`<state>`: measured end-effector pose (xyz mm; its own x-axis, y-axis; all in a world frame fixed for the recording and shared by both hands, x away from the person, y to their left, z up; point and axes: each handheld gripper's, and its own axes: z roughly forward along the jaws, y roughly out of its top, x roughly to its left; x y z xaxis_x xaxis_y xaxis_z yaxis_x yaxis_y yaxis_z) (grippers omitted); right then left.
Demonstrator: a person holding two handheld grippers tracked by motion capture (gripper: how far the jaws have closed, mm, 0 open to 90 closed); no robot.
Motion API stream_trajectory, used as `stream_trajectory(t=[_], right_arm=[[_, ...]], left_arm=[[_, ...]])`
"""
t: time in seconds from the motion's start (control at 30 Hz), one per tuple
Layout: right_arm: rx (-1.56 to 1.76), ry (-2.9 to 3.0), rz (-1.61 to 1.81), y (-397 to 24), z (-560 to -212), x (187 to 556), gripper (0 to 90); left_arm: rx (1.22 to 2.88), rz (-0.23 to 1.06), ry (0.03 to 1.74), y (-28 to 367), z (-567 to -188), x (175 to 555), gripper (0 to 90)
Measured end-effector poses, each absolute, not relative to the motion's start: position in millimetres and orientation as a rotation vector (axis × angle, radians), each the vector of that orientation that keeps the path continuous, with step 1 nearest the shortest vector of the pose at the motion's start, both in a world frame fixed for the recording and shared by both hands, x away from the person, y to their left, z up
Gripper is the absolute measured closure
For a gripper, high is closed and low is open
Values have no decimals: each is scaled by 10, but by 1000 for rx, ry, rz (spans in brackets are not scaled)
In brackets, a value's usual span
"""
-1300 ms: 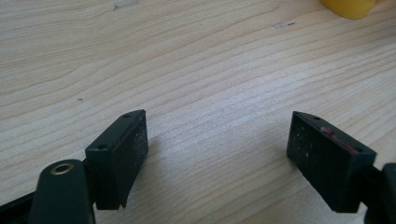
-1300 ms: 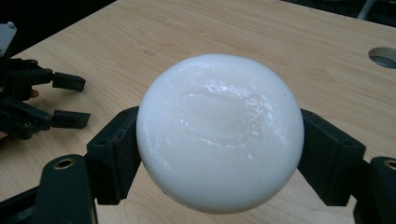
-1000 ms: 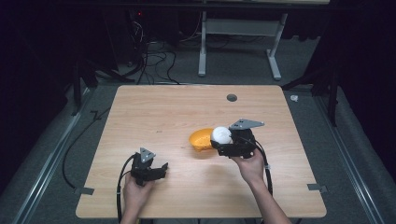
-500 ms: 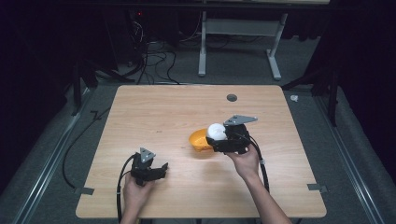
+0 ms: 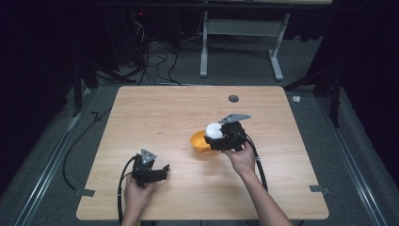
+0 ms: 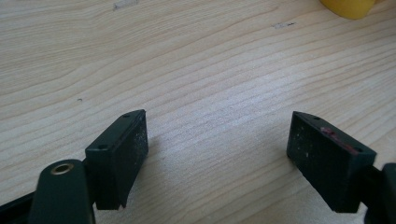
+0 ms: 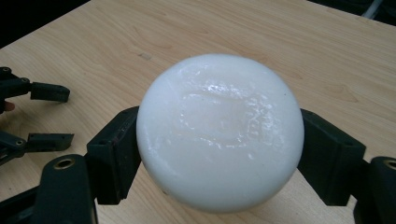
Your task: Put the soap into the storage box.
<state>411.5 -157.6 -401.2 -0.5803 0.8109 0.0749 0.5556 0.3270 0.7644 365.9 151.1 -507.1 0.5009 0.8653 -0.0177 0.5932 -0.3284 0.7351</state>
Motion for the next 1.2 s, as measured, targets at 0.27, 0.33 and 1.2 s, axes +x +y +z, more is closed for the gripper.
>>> stream_trajectory(t=[0.27, 0.33, 1.2], right_arm=[[1235, 2280, 1089, -1553, -4086, 4195, 235], [1242, 2283, 1084, -1547, -4104, 4213, 235], [1289, 2333, 979, -1402, -4366, 4396, 235]], left_arm=[[2049, 500, 1192, 1512, -5071, 3659, 210], [2049, 500, 1191, 1512, -5071, 3660, 211], [2050, 500, 1192, 1512, -5071, 3659, 210]])
